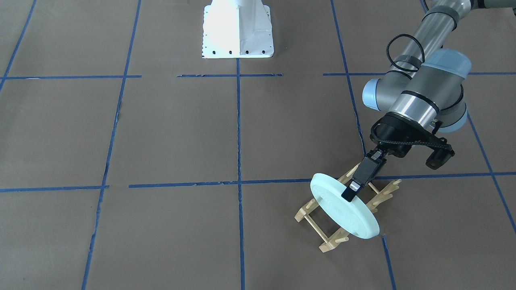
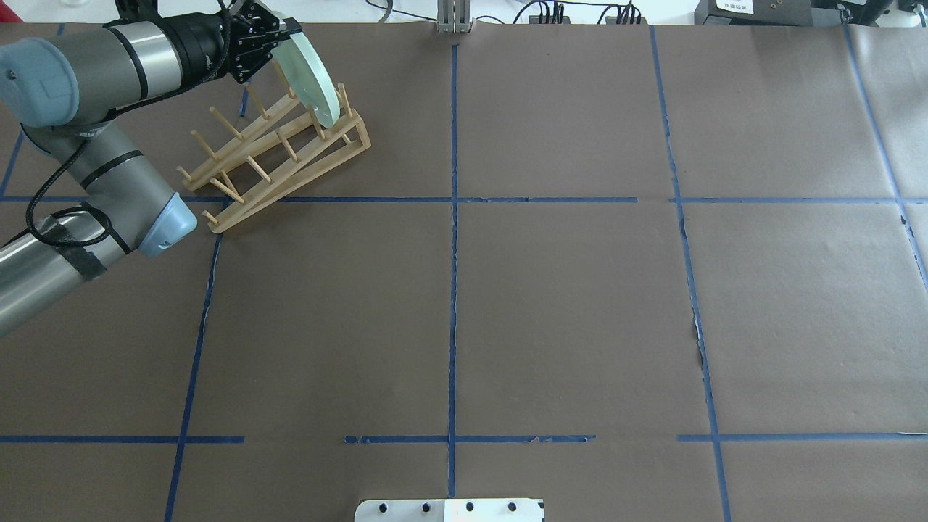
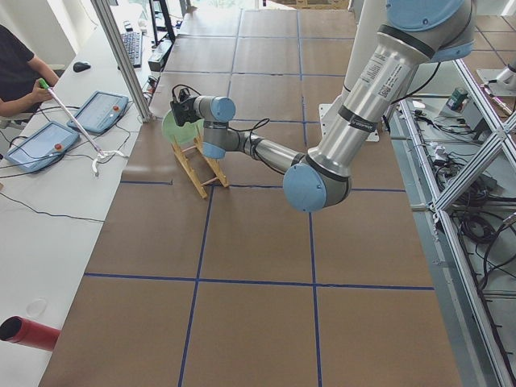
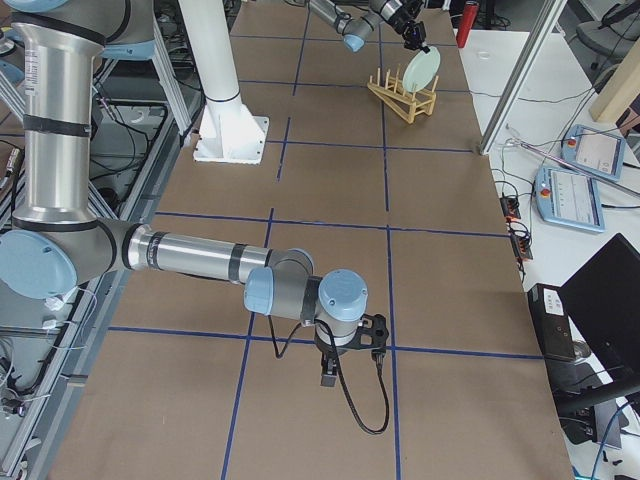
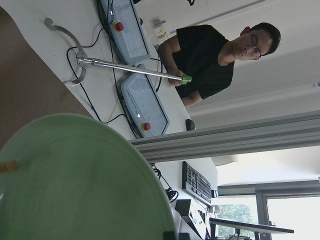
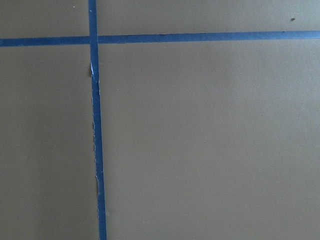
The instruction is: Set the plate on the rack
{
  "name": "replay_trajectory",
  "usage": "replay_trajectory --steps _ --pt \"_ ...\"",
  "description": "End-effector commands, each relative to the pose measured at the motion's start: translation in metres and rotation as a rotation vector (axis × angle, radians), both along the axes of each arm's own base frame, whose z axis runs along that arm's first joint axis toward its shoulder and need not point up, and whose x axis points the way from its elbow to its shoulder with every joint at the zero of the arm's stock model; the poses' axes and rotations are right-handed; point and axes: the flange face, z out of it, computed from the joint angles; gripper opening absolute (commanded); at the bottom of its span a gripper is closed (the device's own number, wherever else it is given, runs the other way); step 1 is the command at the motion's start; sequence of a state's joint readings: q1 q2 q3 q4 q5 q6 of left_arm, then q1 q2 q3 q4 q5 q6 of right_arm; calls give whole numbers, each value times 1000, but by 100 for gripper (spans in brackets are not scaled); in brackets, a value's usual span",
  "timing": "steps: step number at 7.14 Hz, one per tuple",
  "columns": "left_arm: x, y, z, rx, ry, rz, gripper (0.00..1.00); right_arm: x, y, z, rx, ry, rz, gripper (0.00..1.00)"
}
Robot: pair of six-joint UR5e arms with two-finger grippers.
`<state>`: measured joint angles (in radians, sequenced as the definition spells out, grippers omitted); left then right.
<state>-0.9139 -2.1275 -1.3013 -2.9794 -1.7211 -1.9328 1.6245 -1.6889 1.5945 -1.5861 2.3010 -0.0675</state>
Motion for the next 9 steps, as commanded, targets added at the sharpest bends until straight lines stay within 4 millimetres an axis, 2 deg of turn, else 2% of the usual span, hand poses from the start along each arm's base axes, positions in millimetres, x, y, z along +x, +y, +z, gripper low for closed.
replay_trajectory --steps 1,2,3,4,5,6,7,8,9 --pt "3 -3 6 10 -29 -7 0 0 0 0 -1 0 0 100" --pt "4 -3 5 10 -27 -7 28 0 0 0 1 0 0 100" --pt "4 -3 4 10 -27 -7 74 0 0 0 -1 0 0 100" --pt "3 -4 3 8 -29 -8 93 0 0 0 -1 0 0 100" --pt "1 -4 1 13 -31 -10 100 0 0 0 1 0 0 100" --pt "-22 -6 -5 28 -27 -31 100 0 0 0 -1 0 0 100" --pt "-54 -11 13 -4 -131 16 100 0 0 0 -1 0 0 100" --pt "-105 -25 14 14 -317 138 100 0 0 0 -1 0 0 100" --pt "-172 -28 34 7 -457 245 100 0 0 0 -1 0 0 100"
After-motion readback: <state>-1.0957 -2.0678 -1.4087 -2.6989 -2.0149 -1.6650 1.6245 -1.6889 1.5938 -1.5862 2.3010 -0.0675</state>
